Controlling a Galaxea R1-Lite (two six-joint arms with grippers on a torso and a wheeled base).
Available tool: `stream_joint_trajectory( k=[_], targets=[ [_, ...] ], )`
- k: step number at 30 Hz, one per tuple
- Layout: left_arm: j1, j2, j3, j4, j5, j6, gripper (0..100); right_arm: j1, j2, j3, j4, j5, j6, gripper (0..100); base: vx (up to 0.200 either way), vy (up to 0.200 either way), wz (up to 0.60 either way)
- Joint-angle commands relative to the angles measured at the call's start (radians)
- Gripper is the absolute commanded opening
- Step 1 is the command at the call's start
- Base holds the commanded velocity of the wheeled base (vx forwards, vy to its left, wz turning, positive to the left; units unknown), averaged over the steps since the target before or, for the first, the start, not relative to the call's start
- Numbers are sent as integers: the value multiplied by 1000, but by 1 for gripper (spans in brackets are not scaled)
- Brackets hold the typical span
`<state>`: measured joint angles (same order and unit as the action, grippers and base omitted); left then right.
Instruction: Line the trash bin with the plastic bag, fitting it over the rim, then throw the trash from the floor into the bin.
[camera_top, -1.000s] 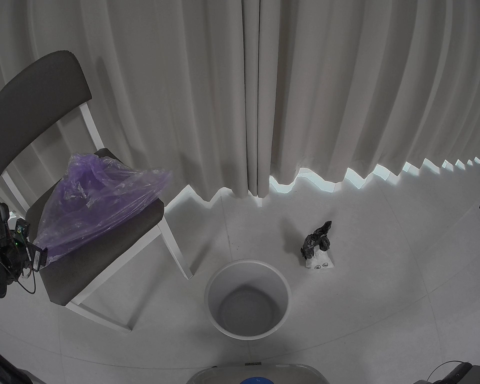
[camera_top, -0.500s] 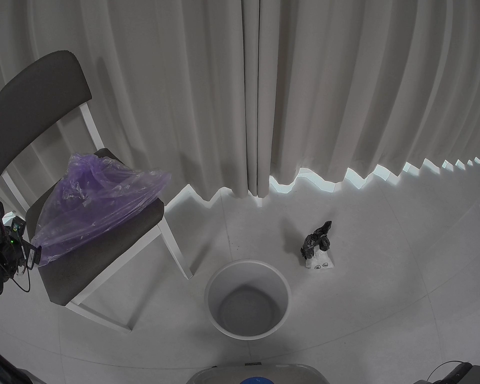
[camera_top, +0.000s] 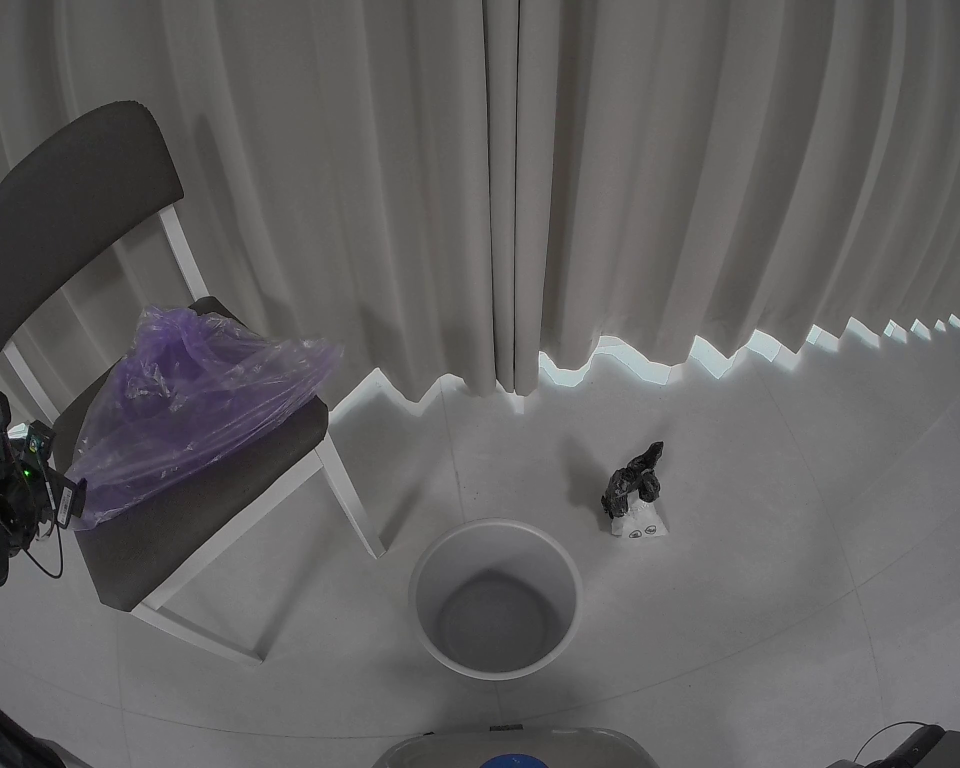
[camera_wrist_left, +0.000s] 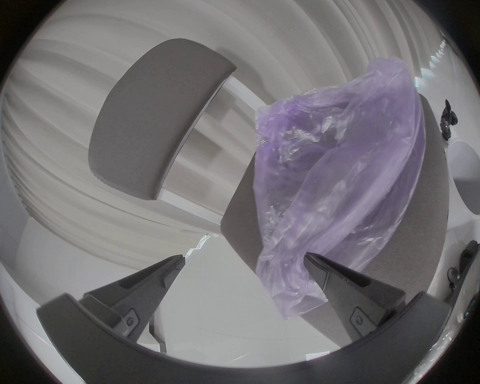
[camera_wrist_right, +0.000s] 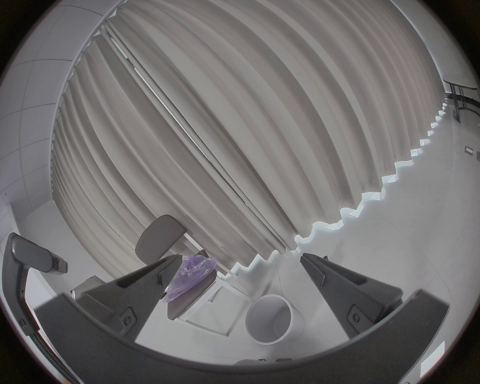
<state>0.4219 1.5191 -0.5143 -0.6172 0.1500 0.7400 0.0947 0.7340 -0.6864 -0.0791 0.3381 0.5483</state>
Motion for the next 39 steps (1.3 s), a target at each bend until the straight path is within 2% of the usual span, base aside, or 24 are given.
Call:
stream_joint_trajectory(
  k=[1, 13, 21, 39],
  targets=[
    [-28, 19, 33, -6, 0, -1, 100, 0, -2, -2, -1, 9, 1, 100, 0, 0, 0],
    [-28, 33, 92, -7, -3, -4, 100, 0, -4, -1, 1, 9, 1, 100, 0, 0, 0],
    [6, 70, 51, -24, -4, -11, 100, 0, -5, 1, 1, 9, 1, 100, 0, 0, 0],
    [26, 38, 19, -9, -43, -11, 100, 0, -1, 2, 1, 10, 1, 100, 0, 0, 0]
  ],
)
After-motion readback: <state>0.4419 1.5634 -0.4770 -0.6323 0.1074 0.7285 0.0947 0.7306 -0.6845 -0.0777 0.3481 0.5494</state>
